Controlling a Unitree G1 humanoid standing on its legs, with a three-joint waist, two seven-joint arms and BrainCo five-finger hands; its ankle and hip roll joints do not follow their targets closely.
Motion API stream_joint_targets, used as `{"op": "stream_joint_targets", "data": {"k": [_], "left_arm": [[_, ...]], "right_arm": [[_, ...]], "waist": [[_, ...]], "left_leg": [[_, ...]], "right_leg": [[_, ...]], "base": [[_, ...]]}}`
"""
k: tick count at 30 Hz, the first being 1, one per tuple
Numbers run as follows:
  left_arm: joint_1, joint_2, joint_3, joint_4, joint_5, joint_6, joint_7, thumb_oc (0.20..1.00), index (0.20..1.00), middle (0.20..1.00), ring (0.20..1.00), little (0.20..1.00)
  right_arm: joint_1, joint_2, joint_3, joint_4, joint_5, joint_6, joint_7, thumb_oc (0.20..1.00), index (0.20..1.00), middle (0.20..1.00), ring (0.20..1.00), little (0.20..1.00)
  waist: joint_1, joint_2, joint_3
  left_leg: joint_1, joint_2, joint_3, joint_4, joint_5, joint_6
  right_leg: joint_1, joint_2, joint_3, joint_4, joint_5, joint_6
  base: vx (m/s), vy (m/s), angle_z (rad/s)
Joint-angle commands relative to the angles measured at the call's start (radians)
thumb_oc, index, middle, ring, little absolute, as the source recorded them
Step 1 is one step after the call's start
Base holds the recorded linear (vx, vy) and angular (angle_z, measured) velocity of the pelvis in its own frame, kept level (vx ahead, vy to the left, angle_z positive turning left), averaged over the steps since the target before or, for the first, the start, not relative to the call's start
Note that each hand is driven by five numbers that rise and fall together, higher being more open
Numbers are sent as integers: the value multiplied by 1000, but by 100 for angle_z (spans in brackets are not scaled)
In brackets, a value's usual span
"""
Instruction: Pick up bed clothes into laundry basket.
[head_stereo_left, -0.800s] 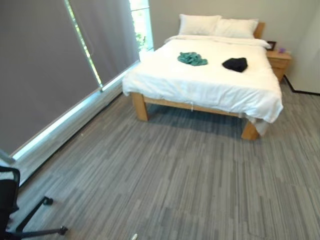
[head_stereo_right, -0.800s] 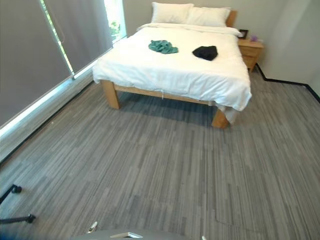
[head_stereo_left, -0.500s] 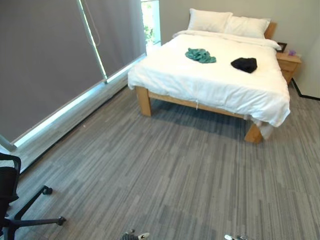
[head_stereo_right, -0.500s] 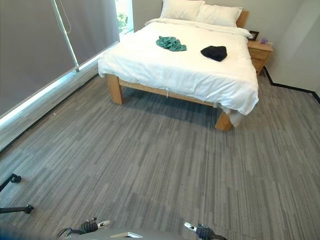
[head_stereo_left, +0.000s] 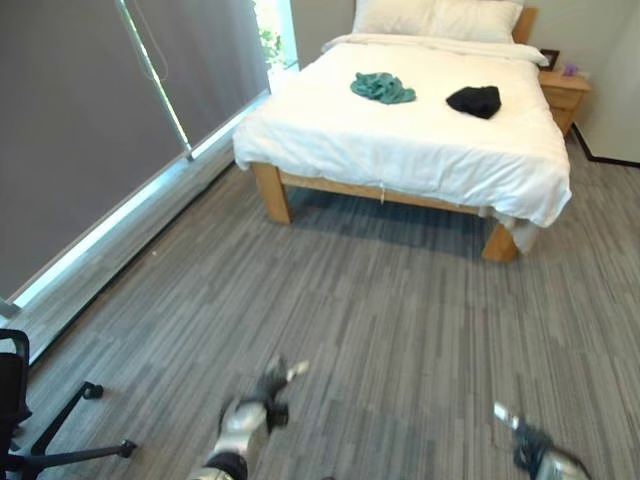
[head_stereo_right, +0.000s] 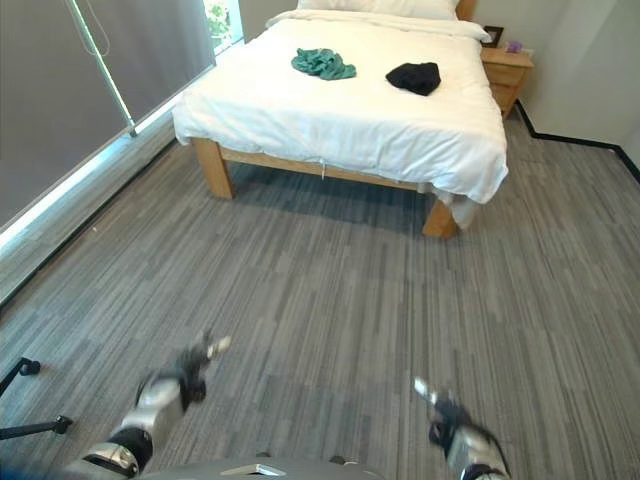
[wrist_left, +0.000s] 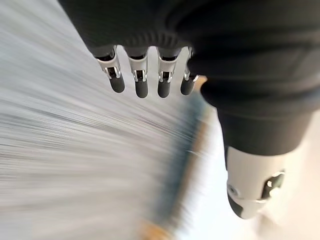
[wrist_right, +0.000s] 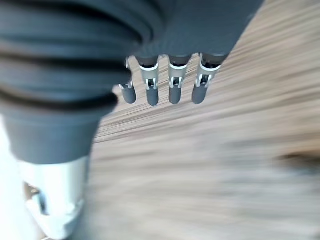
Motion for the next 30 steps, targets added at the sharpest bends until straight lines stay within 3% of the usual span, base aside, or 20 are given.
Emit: {"op": "stream_joint_targets", "data": {"k": [1, 2, 4, 6, 9, 15, 22, 25, 26, 28, 30], "left_arm": [[-38, 33, 3, 65, 20, -23, -9, 1000, 1000, 1000, 1000, 1000], [1, 57, 10, -43, 43, -39, -16, 1000, 1000, 1000, 1000, 1000], [16, 58, 11, -58, 53, -40, -20, 1000, 1000, 1000, 1000, 1000], [39, 56, 2, -70, 61, -48, -47, 1000, 1000, 1000, 1000, 1000], [55, 72, 19, -87, 119, -44, -44, 1000, 1000, 1000, 1000, 1000], [107, 21, 62, -48, 47, -26, -28, 1000, 1000, 1000, 1000, 1000], [104, 20, 82, -47, 44, -20, -14, 1000, 1000, 1000, 1000, 1000], [95, 34, 76, -58, 116, -19, 0, 1000, 1000, 1000, 1000, 1000], [95, 34, 76, -58, 116, -19, 0, 1000, 1000, 1000, 1000, 1000], [80, 35, 77, -44, 144, -8, 25, 1000, 1000, 1000, 1000, 1000], [91, 37, 94, -54, 142, -2, 26, 1000, 1000, 1000, 1000, 1000]], "right_arm": [[-31, 5, 4, -42, -17, -57, -25, 1000, 1000, 1000, 1000, 1000], [27, 12, -6, -181, -26, -80, -3, 1000, 1000, 1000, 1000, 1000], [45, 9, -6, -205, -52, -85, -6, 1000, 1000, 1000, 1000, 1000], [85, -14, 5, -287, -204, -98, -10, 1000, 1000, 1000, 1000, 1000], [106, -40, 17, -349, -302, -90, 4, 1000, 1000, 1000, 1000, 1000], [140, 16, 2, -329, -262, -76, -9, 1000, 1000, 1000, 1000, 1000], [89, 5, 72, -297, -284, -54, 4, 1000, 1000, 1000, 1000, 1000], [74, 7, 81, -288, -284, -63, -1, 1000, 1000, 1000, 1000, 1000], [73, 7, 81, -287, -284, -63, -1, 1000, 1000, 1000, 1000, 1000], [62, 28, 106, -292, -274, -60, -6, 1000, 1000, 1000, 1000, 1000], [78, 35, 120, -309, -288, -49, 11, 1000, 1000, 1000, 1000, 1000]], "waist": [[0, -22, -20], [-1, -21, -14], [0, -21, -15], [-1, -21, -7], [2, -22, -2], [1, -24, 8], [1, -20, 20], [-2, -5, 47], [-1, -5, 44], [-20, 6, 88], [-42, 20, 115]], "left_leg": [[-12, 32, -41, -29, 75, -84], [-11, 28, -41, -29, 73, -80], [-10, 27, -41, -29, 72, -80], [-8, 22, -41, -29, 66, -75], [-7, 20, -40, -29, 61, -72], [9, 11, -32, -29, 50, -63], [14, -10, -10, -29, 36, -46], [21, -27, -18, -29, 19, -20], [16, -27, -16, -29, 21, -20], [41, -44, -25, -29, 2, 12], [74, -26, -19, -29, -8, 11]], "right_leg": [[14, -113, -33, -37, 95, 135], [15, -118, -36, -37, 96, 138], [17, -120, -37, -37, 96, 139], [17, -128, -39, -33, 100, 144], [17, -131, -37, -30, 99, 146], [25, -137, -32, -26, 102, 148], [6, -165, -10, 3, 121, 163], [-54, -202, 12, 157, 107, 170], [-61, -202, 13, 158, 109, 169], [-172, -236, 61, 422, 187, 174], [-286, -227, 66, 530, 217, 180]], "base": [[-6, 66, -7], [8, 41, -9], [4, 20, -2], [5, 34, 0], [13, 19, -2], [19, 9, -4], [17, 64, -5], [4, 136, -9], [-1, 192, -12], [43, 218, -14], [235, 81, -9]]}}
